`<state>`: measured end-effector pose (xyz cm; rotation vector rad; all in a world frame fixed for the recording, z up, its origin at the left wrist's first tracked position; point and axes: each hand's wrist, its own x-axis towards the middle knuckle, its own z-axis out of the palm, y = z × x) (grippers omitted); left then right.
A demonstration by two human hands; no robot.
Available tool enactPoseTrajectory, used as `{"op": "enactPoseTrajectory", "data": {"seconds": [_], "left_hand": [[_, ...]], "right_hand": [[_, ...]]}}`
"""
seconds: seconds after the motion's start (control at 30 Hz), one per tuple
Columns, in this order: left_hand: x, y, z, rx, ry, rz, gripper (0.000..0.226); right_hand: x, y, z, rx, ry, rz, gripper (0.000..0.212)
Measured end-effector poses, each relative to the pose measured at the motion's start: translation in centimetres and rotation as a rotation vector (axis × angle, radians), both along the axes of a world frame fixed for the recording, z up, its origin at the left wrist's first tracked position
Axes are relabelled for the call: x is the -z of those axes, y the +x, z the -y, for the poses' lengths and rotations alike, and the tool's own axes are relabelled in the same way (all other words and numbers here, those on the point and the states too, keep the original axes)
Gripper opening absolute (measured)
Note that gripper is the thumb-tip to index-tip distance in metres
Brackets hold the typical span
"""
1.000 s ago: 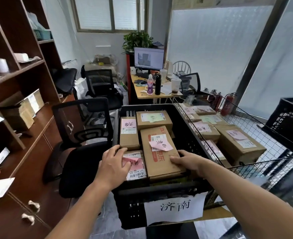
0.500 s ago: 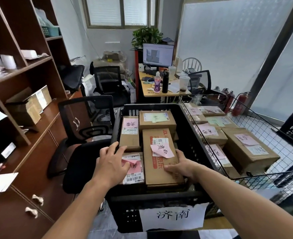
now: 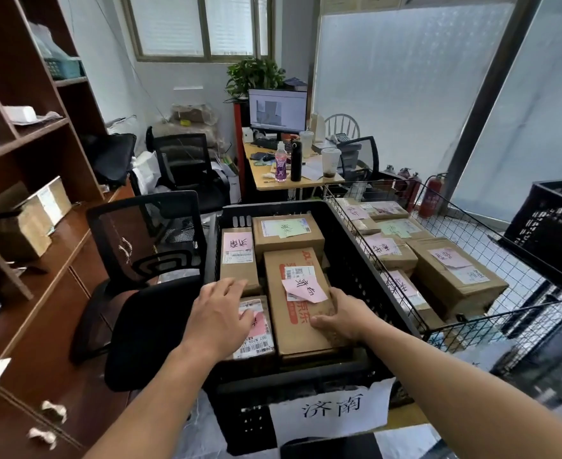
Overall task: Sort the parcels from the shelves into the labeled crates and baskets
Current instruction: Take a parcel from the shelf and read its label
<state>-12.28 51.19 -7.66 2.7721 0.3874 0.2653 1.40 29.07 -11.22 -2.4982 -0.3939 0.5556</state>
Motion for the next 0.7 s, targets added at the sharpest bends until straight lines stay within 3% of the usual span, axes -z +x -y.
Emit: {"op": "enactPoseTrajectory", "data": {"seconds": [0.13, 0.3, 0.47, 0.7], "left_hand": [[-0.3, 0.4, -0.1, 0.083, -0.039, 0.038, 0.056], [-0.9, 1.4, 0.5, 0.165, -0.095, 0.110, 0.058], [-1.5, 2.9, 3.3, 0.305, -0.059, 0.082, 0.063], [-2.5, 3.7, 11.8, 0.497, 0.011, 0.139, 0.058]], "right_hand": [[-2.0, -1.4, 0.6, -0.047, -0.154, 0.283, 0.061], [-4.0, -3.8, 1.5, -0.162, -0.351, 0.589, 0.058], [-4.7, -6.8, 4.5, -0.116, -0.492, 0.689, 0.058], [-6.0, -11.7, 13.5, 0.171, -0.542, 0.671, 0.057]]}}
